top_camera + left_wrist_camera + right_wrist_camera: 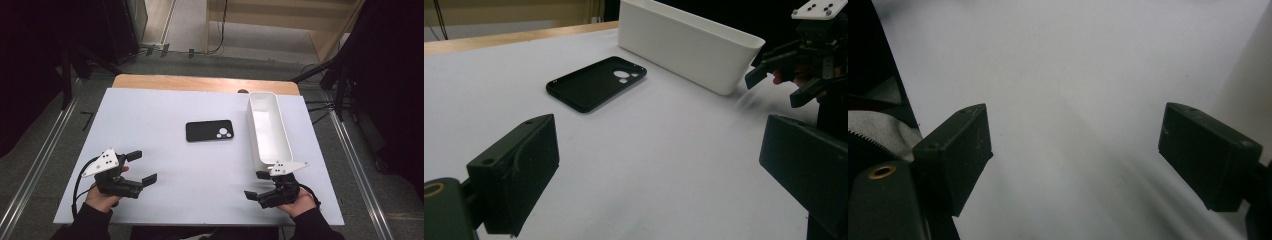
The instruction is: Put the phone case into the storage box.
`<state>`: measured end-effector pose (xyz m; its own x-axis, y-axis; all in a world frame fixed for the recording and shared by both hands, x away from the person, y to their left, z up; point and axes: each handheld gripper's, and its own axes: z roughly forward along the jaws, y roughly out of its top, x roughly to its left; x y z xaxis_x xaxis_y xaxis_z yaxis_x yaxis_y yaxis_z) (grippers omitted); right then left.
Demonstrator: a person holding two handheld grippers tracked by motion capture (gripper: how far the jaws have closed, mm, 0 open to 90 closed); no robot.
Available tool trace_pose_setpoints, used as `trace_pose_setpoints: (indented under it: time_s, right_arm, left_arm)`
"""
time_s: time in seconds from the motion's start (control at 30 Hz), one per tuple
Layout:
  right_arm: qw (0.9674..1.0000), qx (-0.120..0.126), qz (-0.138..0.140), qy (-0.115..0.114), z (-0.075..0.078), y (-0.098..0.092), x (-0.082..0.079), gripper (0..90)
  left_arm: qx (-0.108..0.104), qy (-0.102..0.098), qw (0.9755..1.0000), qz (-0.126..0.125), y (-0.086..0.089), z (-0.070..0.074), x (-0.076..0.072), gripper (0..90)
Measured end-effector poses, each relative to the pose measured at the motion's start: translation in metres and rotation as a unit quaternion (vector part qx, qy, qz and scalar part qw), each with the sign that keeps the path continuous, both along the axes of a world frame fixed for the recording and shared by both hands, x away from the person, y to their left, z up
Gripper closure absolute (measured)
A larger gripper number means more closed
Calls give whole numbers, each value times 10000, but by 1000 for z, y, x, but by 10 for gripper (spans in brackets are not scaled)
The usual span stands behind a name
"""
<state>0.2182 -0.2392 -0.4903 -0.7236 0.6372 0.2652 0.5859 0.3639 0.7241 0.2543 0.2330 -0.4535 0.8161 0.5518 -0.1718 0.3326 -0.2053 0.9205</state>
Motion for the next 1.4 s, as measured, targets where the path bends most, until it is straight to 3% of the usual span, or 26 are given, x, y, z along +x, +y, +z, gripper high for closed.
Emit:
trace_pose_setpoints:
  time_s: [0.17,0.27,0.5,0.67,0.87,1.0,1.4]
  right_arm:
    - [10000,5,-8,2,0,0,0,123]
    - [10000,-25,1,22,0,0,0,123]
    - [10000,-29,-15,31,0,0,0,123]
    - [10000,-5,-32,26,0,0,0,123]
    - [10000,34,2,39,0,0,0,123]
    - [10000,73,4,-4,0,0,0,123]
    - [10000,66,-7,10,0,-1,0,123]
  left_arm:
    - [10,-78,10000,44,0,0,0,25]
    - [-87,-125,9998,97,2,0,0,48]
    - [-72,-238,9988,423,5,2,0,47]
    - [-141,-409,9967,683,2,3,0,47]
    - [-64,-592,9934,980,-5,3,1,48]
    - [-44,-710,9924,1008,-9,3,3,47]
    - [-69,-647,9933,959,-14,1,10,48]
